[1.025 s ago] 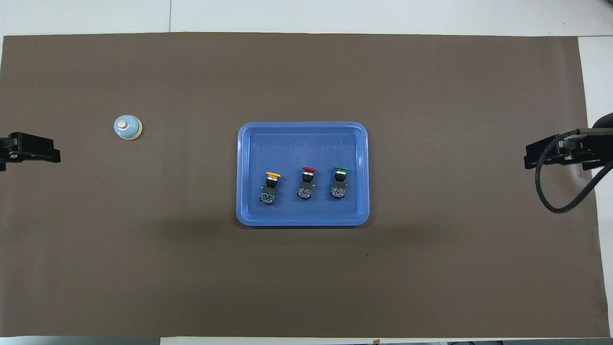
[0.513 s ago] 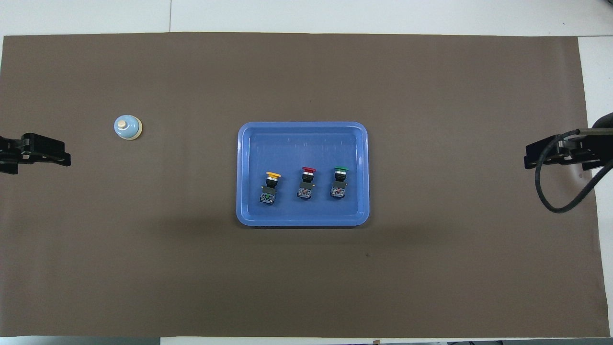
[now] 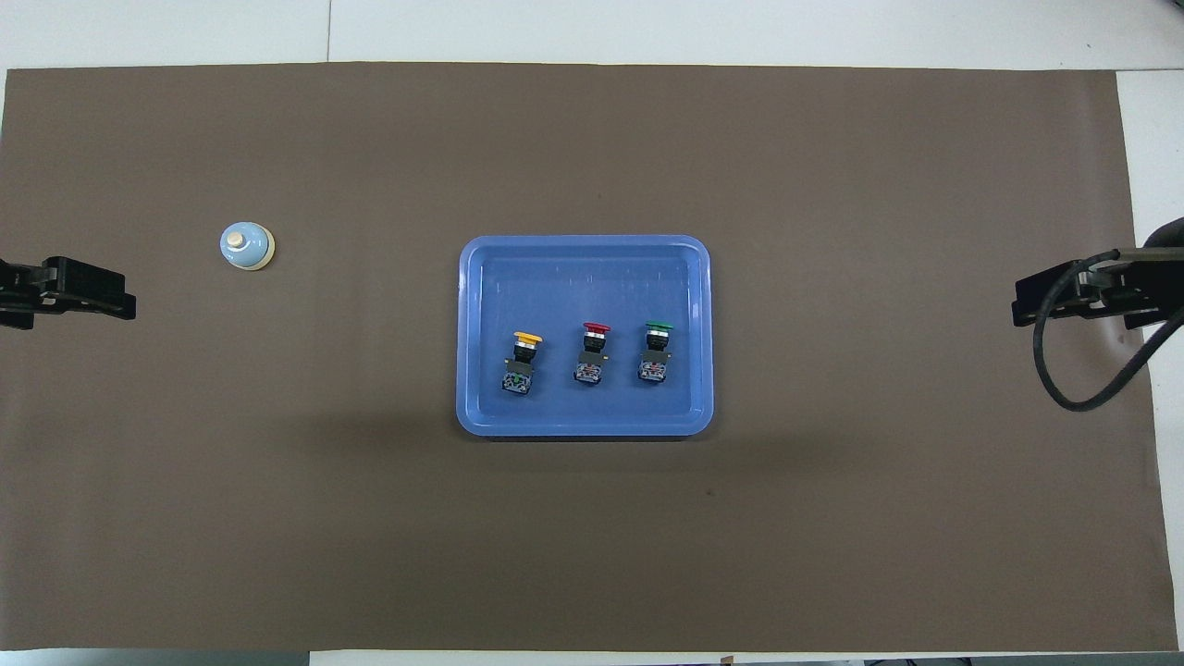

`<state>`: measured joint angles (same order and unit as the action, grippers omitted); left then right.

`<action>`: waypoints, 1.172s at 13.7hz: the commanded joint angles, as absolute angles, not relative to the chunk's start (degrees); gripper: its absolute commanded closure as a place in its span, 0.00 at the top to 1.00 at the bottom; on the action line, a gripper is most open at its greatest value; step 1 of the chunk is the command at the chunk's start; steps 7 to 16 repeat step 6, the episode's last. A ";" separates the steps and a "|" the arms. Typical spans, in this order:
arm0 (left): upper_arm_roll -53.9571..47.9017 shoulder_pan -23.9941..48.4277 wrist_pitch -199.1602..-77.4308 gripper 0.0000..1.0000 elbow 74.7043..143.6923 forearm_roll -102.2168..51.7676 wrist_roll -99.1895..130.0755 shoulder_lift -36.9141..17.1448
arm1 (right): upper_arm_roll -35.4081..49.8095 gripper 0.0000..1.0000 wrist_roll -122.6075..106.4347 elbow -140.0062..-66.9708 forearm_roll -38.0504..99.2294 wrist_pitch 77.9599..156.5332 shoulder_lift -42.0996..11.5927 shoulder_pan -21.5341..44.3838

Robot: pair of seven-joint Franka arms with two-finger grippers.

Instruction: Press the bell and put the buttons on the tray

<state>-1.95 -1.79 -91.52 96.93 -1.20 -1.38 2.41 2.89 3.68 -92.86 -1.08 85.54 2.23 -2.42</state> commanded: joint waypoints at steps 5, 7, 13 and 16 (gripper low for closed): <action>-1.85 -1.32 -90.35 1.00 95.45 -0.09 -4.22 1.76 | 3.69 1.00 2.81 -93.87 -0.88 85.87 3.16 -3.52; -1.93 -1.32 -90.35 1.00 95.28 -0.09 -4.22 1.76 | 3.60 1.00 2.81 -93.87 -0.88 85.87 3.16 -3.52; -1.93 -1.32 -90.35 1.00 95.28 -0.09 -4.22 1.76 | 3.60 1.00 2.81 -93.87 -0.88 85.87 3.16 -3.52; -1.93 -1.32 -90.35 1.00 95.28 -0.09 -4.22 1.76 | 3.60 1.00 2.81 -93.87 -0.88 85.87 3.16 -3.52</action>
